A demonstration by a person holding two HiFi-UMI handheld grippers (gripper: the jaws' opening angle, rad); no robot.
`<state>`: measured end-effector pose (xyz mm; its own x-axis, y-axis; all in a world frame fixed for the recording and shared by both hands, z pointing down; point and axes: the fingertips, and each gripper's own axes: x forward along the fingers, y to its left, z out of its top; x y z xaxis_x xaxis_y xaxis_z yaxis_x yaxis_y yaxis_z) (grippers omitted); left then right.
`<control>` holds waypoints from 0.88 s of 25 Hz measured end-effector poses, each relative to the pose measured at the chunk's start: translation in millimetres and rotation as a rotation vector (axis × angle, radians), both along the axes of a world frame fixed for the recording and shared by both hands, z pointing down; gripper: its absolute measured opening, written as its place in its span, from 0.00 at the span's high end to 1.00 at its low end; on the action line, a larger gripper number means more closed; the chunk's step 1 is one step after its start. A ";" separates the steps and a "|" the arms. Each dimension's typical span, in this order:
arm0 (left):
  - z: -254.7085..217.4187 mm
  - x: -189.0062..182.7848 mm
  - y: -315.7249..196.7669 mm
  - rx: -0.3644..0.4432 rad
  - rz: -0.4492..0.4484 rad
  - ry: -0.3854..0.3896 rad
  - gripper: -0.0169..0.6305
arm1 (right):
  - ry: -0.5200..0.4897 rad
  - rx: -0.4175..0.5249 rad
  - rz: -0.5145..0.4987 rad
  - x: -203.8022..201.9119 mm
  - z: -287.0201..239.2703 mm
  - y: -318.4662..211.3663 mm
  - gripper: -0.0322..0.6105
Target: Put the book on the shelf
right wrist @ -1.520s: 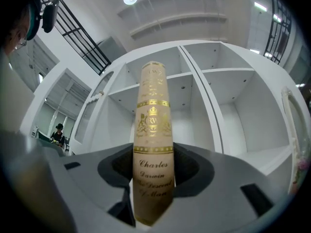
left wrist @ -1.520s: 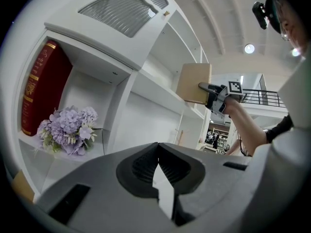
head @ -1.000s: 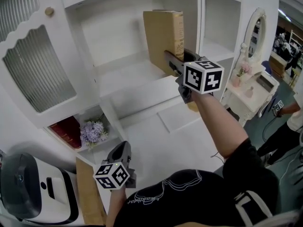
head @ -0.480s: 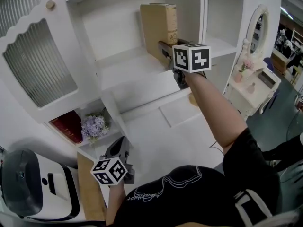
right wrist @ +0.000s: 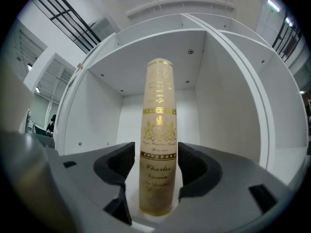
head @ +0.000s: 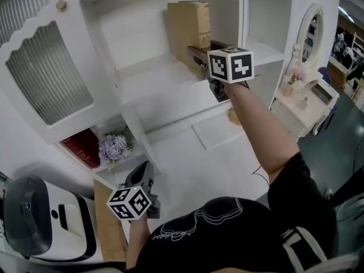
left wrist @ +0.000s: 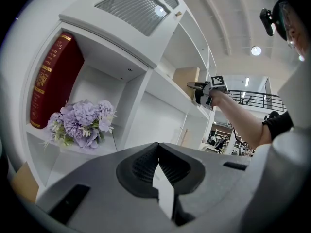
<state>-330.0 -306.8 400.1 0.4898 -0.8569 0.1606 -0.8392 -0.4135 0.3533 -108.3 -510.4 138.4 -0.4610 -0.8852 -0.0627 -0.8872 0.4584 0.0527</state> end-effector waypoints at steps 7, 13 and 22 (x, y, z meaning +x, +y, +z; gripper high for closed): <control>-6.6 14.3 4.0 0.016 0.017 -0.017 0.97 | -0.029 0.117 -0.054 18.2 -4.5 61.4 0.48; -17.5 44.5 5.6 0.039 0.082 -0.028 0.97 | -0.119 0.118 -0.284 9.3 35.7 141.8 0.68; -18.2 86.4 16.1 0.042 0.172 -0.044 0.97 | -0.062 -0.125 -0.418 -18.5 171.3 192.8 0.94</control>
